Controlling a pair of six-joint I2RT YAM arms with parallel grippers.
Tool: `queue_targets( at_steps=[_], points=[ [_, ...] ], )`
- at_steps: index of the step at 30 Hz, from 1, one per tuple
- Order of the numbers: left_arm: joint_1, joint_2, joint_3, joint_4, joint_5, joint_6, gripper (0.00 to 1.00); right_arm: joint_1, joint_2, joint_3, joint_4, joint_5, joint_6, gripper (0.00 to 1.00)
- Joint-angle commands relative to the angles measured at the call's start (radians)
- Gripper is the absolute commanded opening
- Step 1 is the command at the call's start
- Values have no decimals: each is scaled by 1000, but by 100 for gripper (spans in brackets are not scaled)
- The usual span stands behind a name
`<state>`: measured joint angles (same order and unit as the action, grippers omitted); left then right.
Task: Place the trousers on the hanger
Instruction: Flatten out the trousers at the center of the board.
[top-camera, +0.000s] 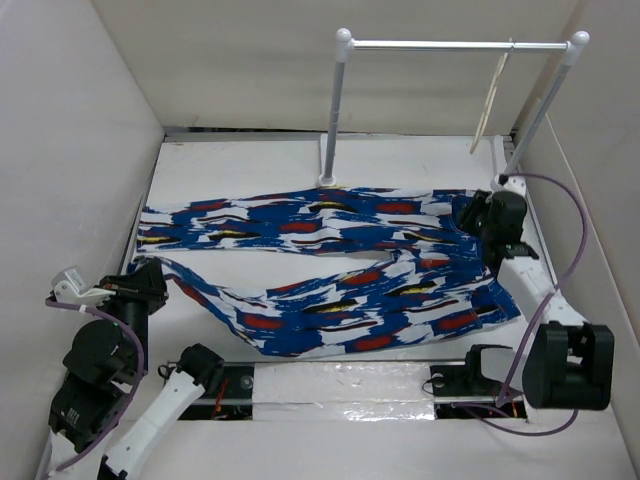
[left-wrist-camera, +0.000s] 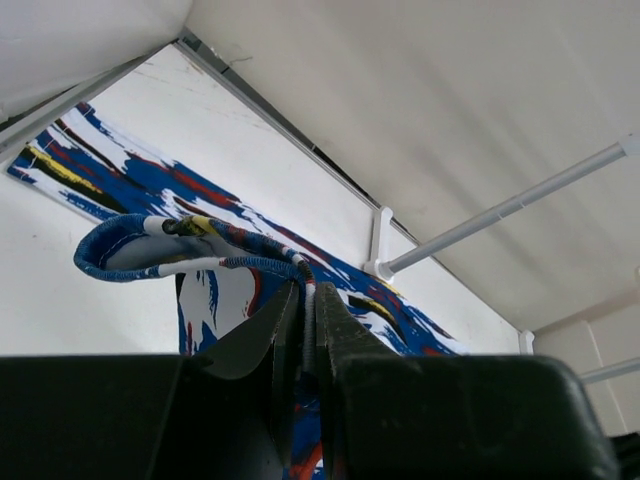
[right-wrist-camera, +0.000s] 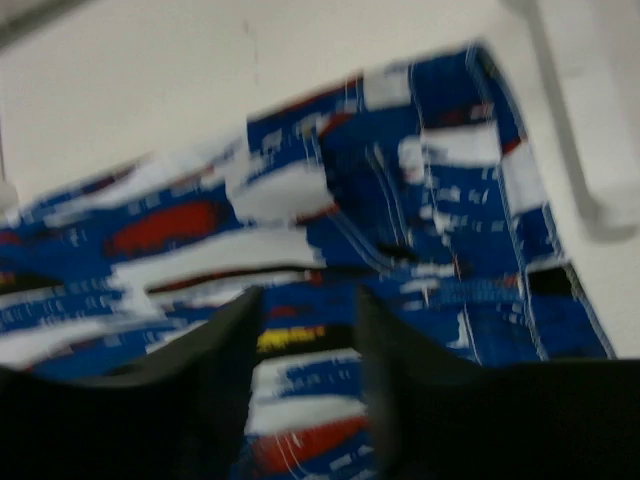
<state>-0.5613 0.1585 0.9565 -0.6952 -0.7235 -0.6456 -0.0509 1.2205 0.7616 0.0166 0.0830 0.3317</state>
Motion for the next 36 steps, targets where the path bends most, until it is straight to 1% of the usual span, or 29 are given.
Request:
queue_targets(
  at_steps=[1,3,4,5,8,10,12,13,15,16,17,19,20,21,24,27,30,31,33,36],
  points=[
    [-3,39,36,98,6,46,0,3,-67,-180,101,-162,3,40],
    [-3,42,30,120,13,53,0,40,-79,-288,149,-221,23,34],
    [-3,41,25,134,18,58,0,58,-76,-313,175,-241,32,26],
    [-3,38,24,140,24,61,0,107,-72,-333,187,-259,38,25],
    [-3,41,21,157,41,78,0,190,-44,-369,213,-267,61,22],
    [-3,45,28,155,39,87,0,204,-21,-370,232,-256,70,23],
    [-3,49,36,149,33,98,0,217,17,-357,256,-255,75,24],
    [-3,46,42,145,30,101,0,217,71,-341,269,-256,78,25],
    [-3,38,48,138,16,115,0,206,131,-292,292,-275,85,26],
    [-3,27,54,134,12,119,0,192,163,-276,322,-310,89,26],
    [-3,20,57,134,6,126,0,192,233,-257,344,-325,89,26],
    [-3,6,67,128,-4,135,0,172,312,-179,353,-338,90,26],
    [-3,4,71,122,-7,138,0,172,383,-151,362,-362,90,26],
    [-3,4,74,115,-13,136,0,172,413,-113,373,-374,95,25],
    [-3,4,76,97,-10,133,0,163,477,-79,431,-404,124,25],
    [-3,-5,62,97,-2,133,0,154,475,-48,453,-410,124,25],
    [-3,-17,38,121,18,139,0,145,421,-25,399,-416,83,27],
    [-3,-17,24,134,25,139,0,144,377,-27,364,-416,67,31],
    [-3,-17,4,151,51,139,0,122,320,-51,327,-413,29,35],
    [-3,-13,-42,190,82,139,0,91,183,-119,238,-381,-8,48]
  ],
)
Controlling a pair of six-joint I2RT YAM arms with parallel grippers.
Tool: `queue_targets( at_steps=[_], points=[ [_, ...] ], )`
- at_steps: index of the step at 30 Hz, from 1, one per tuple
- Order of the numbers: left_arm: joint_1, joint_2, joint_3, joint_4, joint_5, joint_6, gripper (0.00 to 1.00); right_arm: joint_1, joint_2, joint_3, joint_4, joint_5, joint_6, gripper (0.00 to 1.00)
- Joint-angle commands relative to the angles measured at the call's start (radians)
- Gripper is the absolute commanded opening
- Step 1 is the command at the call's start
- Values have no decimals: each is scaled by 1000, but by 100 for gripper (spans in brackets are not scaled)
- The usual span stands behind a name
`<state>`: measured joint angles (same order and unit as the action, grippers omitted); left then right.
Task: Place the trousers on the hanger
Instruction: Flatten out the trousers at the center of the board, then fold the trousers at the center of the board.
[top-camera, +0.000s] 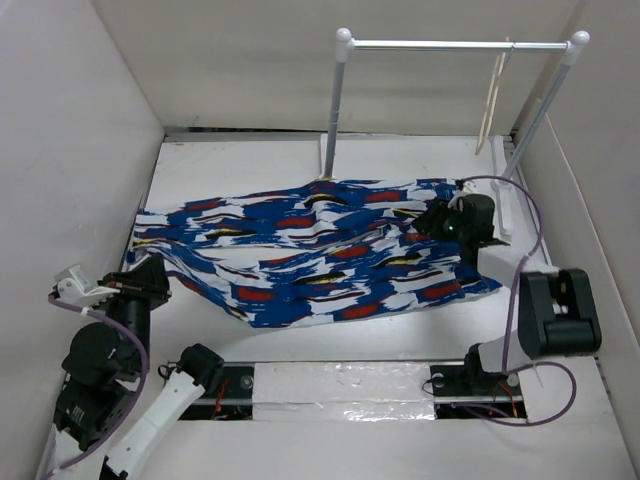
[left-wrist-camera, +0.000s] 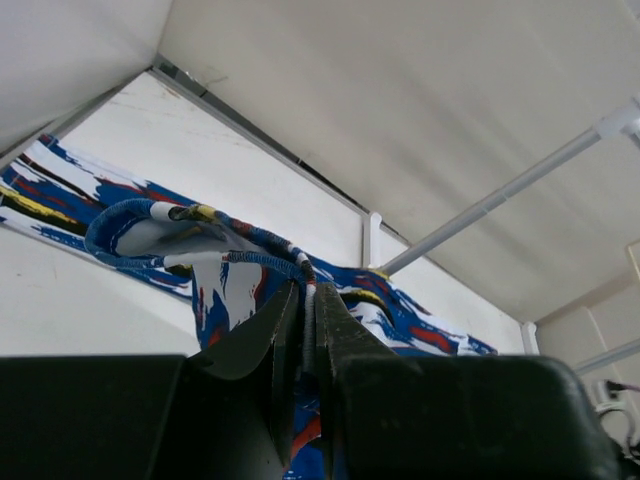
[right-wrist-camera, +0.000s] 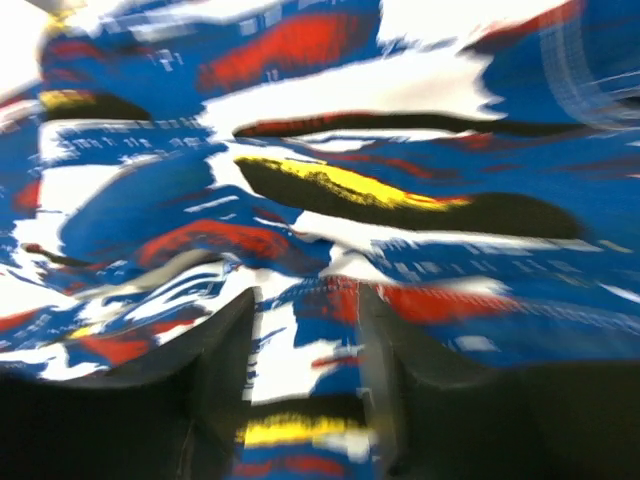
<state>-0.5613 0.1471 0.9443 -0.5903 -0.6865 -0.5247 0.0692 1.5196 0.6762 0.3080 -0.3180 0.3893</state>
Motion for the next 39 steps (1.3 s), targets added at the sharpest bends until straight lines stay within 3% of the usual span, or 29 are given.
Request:
queue_targets(
  at_steps=[1,3,4,7,11,15,16,18,19,21,26,35,36,37,39],
  points=[
    [-3,-4,-53,111,56,19,0,-55,-152,-56,-96,34,-69,57],
    [-3,-4,-76,135,88,25,0,-86,-264,-130,-138,98,-61,59],
    [-3,-6,-96,159,97,31,0,-138,-304,-154,-182,112,-49,49],
    [-3,-6,-110,185,142,48,0,-306,-465,-274,-225,79,37,0],
    [-3,-30,-133,216,188,80,0,-518,-553,-354,-302,-42,7,0],
    [15,-66,-141,224,206,103,0,-609,-700,-325,-530,66,-52,2],
    [24,-84,-147,231,211,104,0,-618,-776,-323,-584,83,-52,21],
    [35,-101,-150,239,232,109,0,-629,-850,-322,-622,141,-32,43],
    [35,-115,-154,248,257,114,0,-629,-881,-317,-670,167,-27,59],
    [47,-124,-153,247,266,118,0,-629,-935,-310,-695,206,-4,63],
    [47,-144,-154,241,262,118,0,-629,-857,-339,-646,176,37,63],
    [47,-142,-153,234,248,117,0,-629,-558,-345,-480,100,13,55],
    [47,-144,-153,231,246,117,0,-629,-537,-346,-462,94,16,50],
    [47,-144,-153,230,242,115,0,-638,-503,-351,-430,94,22,37],
    [47,-144,-151,227,231,111,0,-638,-489,-354,-408,94,34,21]
  ],
)
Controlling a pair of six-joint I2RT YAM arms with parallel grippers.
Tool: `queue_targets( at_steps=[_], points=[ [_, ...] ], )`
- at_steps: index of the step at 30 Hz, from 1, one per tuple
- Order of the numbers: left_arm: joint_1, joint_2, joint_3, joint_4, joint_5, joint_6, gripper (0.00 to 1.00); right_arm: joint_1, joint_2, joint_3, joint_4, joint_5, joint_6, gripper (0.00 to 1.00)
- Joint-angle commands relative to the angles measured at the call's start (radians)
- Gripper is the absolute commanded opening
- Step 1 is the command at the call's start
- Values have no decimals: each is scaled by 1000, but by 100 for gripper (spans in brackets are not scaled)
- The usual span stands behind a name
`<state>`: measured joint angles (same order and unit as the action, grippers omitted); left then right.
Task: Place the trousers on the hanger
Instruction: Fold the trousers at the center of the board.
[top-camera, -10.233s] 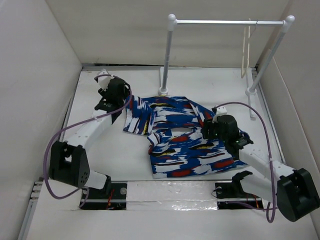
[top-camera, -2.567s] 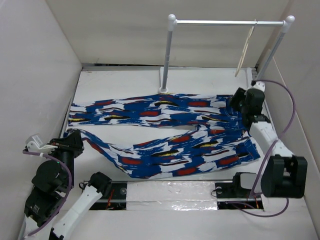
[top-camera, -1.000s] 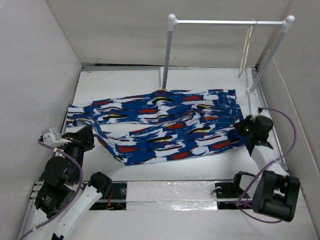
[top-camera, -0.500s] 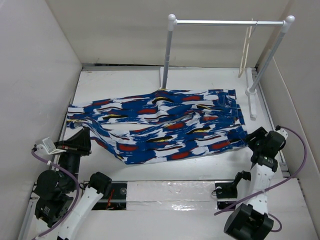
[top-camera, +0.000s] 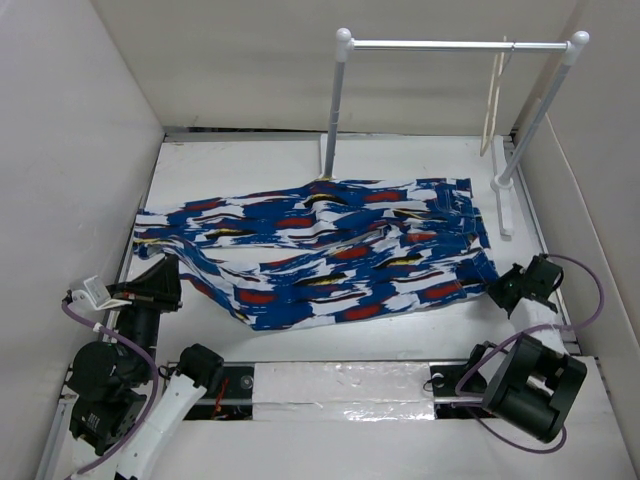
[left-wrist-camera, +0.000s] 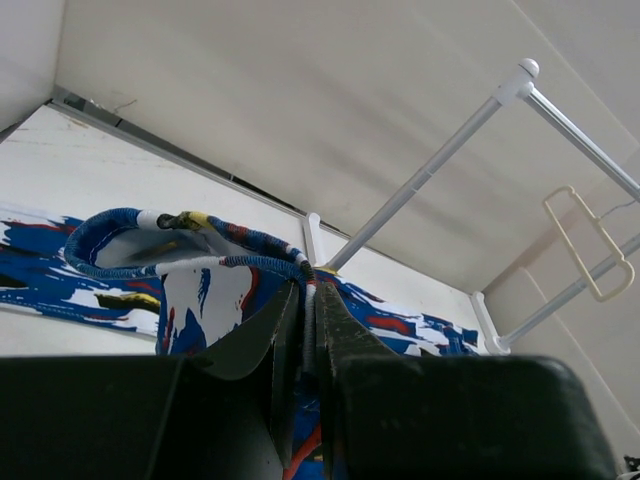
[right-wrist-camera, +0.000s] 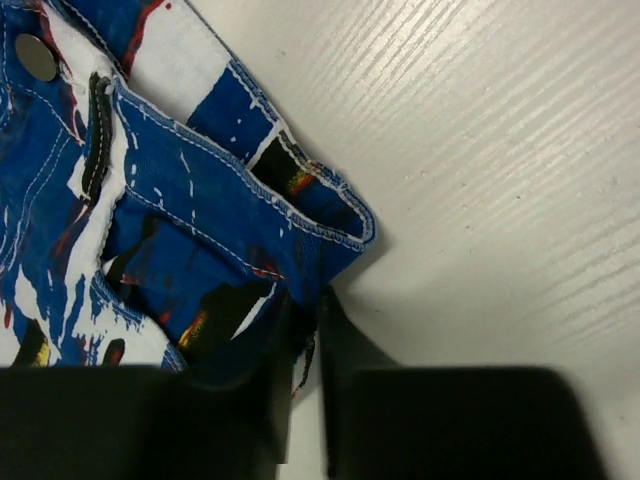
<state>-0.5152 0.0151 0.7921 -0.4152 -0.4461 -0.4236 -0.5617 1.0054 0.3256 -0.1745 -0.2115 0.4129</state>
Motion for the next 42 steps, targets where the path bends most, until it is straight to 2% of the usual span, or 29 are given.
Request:
queue_targets(
  at_steps=[1,2,4,9,14,19,22,26,27,32,34,39,40,42],
  points=[
    [1,-12,1,50,-16,9,0,-7,24,-2,73,-9,17,8],
    [1,-12,1,50,-17,8,0,-7,-5,1,61,-8,17,3],
    [1,-12,2,50,-19,5,0,-17,-65,35,-18,27,14,0],
    [1,-10,4,50,-20,5,0,-17,-350,173,-227,191,-34,0],
    [1,-84,12,64,-83,-12,0,-17,-529,328,-446,291,-80,0],
    [-13,1,61,24,-166,-18,0,-17,-570,354,-497,251,-89,0],
    [-66,46,91,13,-230,-26,0,-17,-561,432,-533,219,-120,0],
    [-103,129,127,-5,-316,-53,0,12,-481,477,-421,166,-123,0],
    [-103,158,134,-10,-333,-56,0,13,-418,481,-392,149,-118,0],
    [-103,350,167,-1,-589,-32,0,23,-164,549,-175,94,-39,0],
    [-103,393,164,29,-643,-15,0,71,-40,596,-151,106,-22,0],
    [-103,627,164,-8,-747,-78,0,170,105,693,-79,207,-2,0],
    [-89,672,170,-32,-755,-104,0,181,128,701,-63,207,4,0],
    [22,828,206,-88,-692,-133,1,181,171,724,-75,183,4,0]
  ],
)
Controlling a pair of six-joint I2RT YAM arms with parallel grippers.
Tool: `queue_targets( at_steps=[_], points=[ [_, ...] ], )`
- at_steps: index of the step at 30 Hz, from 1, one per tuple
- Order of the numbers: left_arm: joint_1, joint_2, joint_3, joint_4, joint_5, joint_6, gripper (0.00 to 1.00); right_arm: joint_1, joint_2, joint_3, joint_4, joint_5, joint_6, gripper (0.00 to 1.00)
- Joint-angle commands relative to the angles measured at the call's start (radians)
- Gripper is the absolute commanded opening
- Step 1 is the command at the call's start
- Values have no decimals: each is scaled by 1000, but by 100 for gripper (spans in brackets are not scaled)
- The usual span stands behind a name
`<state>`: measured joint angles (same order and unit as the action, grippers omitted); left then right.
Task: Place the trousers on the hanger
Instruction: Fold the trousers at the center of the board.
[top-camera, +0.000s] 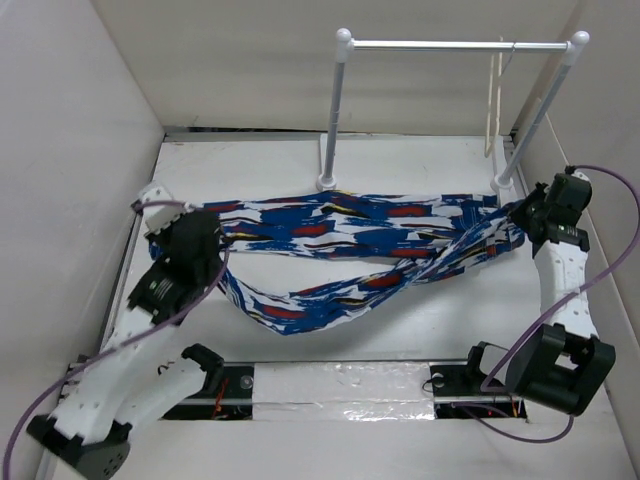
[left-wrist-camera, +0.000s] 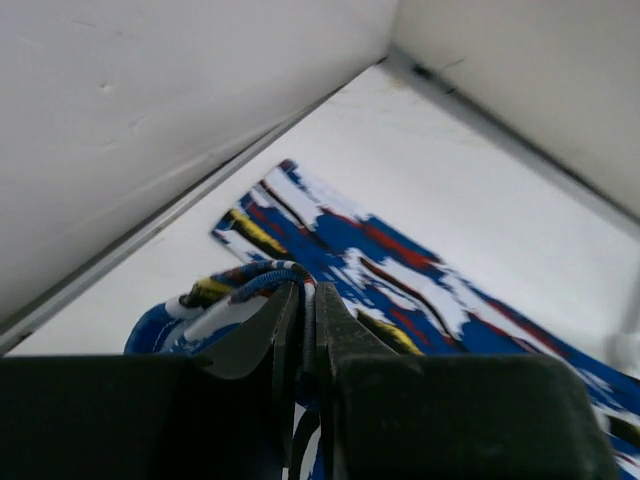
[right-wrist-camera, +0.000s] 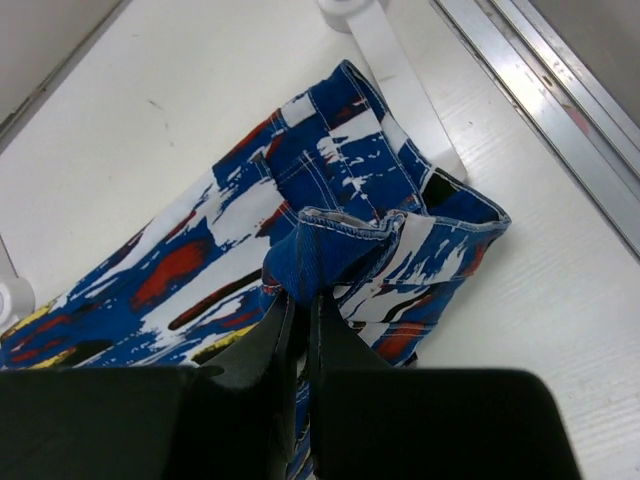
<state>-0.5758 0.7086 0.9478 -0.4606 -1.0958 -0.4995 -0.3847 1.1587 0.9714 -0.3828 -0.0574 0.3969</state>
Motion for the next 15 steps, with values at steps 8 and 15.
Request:
queue_targets(
  at_steps=[8,15],
  points=[
    [618,241,33,115,562,1,0,32,-51,-36,260,10,36,0],
    [796,374,75,73,548,-97,0,32,38,3,278,2,52,0]
  ],
)
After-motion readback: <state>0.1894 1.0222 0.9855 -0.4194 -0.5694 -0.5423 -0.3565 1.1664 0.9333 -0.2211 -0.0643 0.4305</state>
